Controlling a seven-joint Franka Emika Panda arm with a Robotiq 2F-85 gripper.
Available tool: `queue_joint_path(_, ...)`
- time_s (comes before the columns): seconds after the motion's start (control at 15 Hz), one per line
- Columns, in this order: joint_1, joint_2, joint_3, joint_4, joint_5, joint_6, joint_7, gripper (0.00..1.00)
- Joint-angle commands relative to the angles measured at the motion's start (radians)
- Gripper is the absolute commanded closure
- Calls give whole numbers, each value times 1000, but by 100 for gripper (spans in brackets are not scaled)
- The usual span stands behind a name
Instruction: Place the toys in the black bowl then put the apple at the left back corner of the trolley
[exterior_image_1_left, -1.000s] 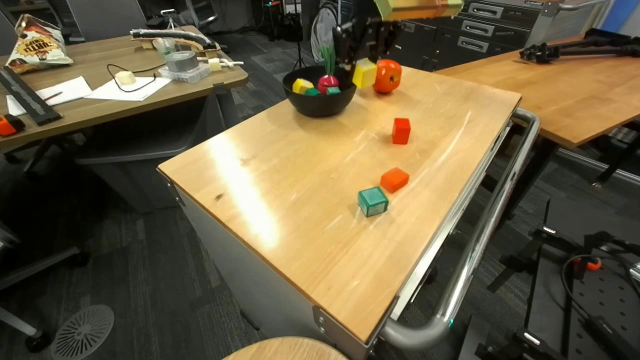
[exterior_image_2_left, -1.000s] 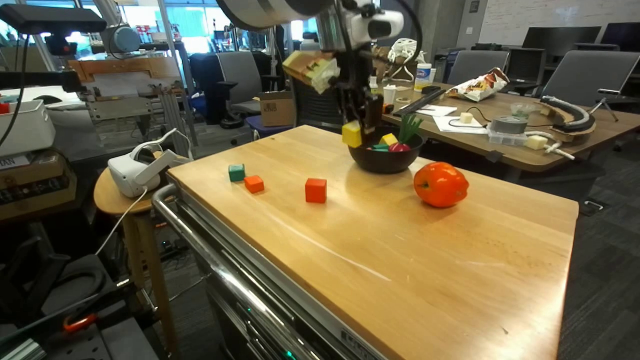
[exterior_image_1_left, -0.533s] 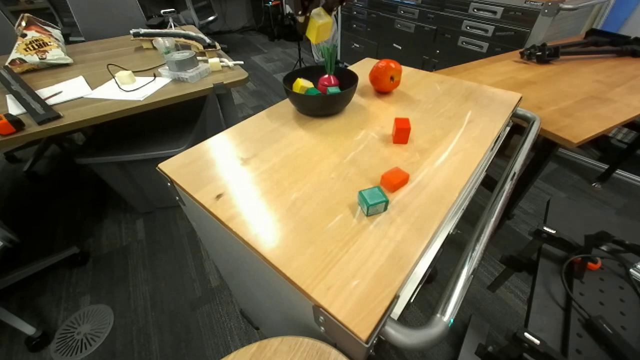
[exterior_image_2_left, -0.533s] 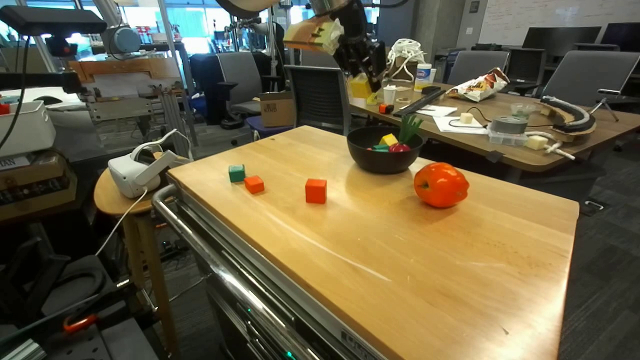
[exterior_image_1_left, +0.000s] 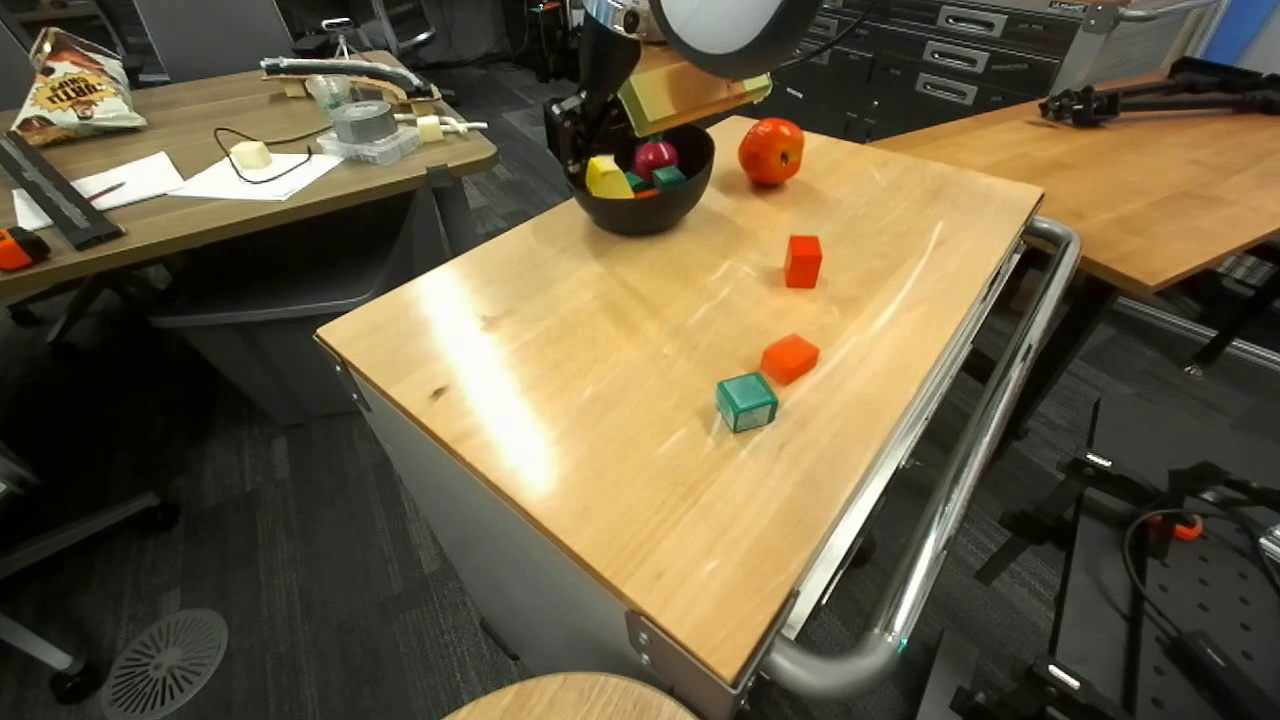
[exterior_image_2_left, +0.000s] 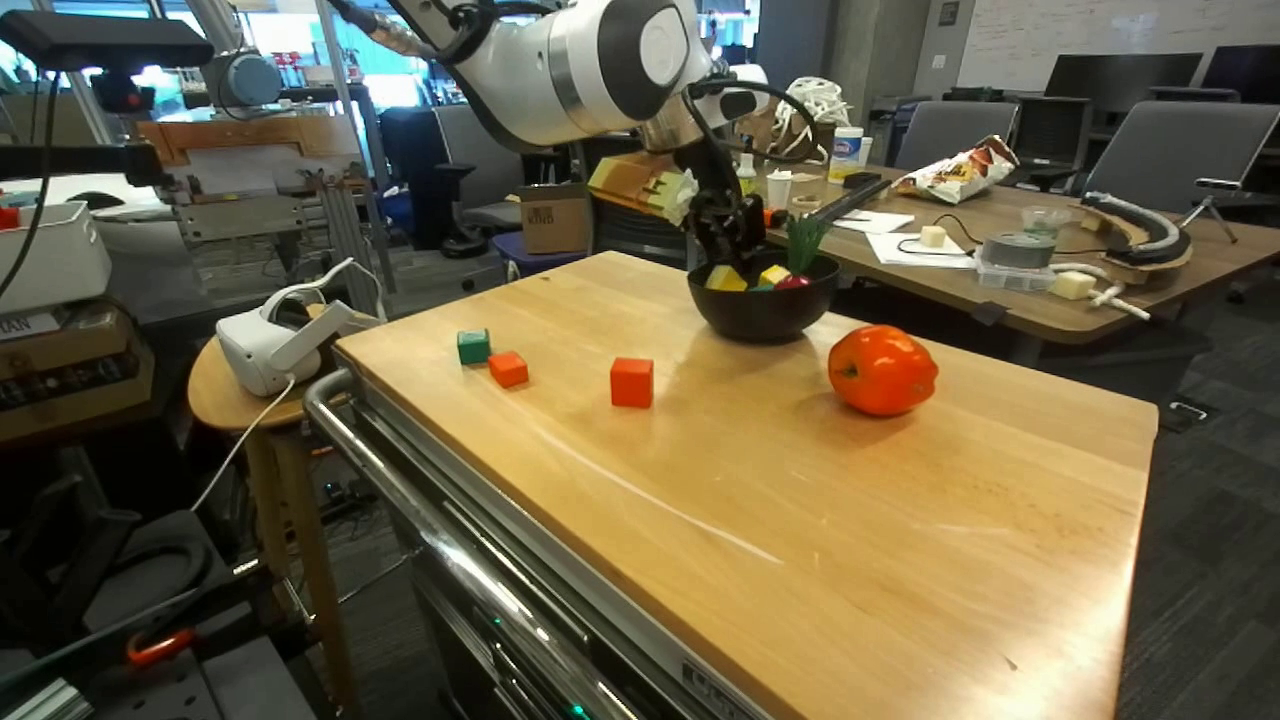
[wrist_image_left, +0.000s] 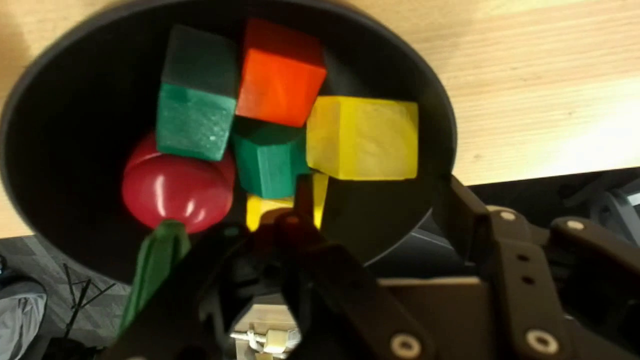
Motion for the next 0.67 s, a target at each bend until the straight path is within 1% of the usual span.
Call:
queue_joint_path(0.0,16,-82,-5,-39,17,-89,-111,5)
queue_joint_path(0.07,23,-115,-15,-59,-4,-123,-125,0)
queue_joint_path(0.13,21,-154,-17,-86,-17,-162,-144,0)
queue_joint_path(0.33,10,-282,-35,-178,-79,-280,-135,0)
queue_joint_path(0.47,-33,-365,-3,-256,5,-340,-202,0)
queue_joint_path(0.53,-50,-392,9,-292,67,-364,-241,0)
queue_joint_path(0.6,-65,-412,23,-333,166,-383,-310,0)
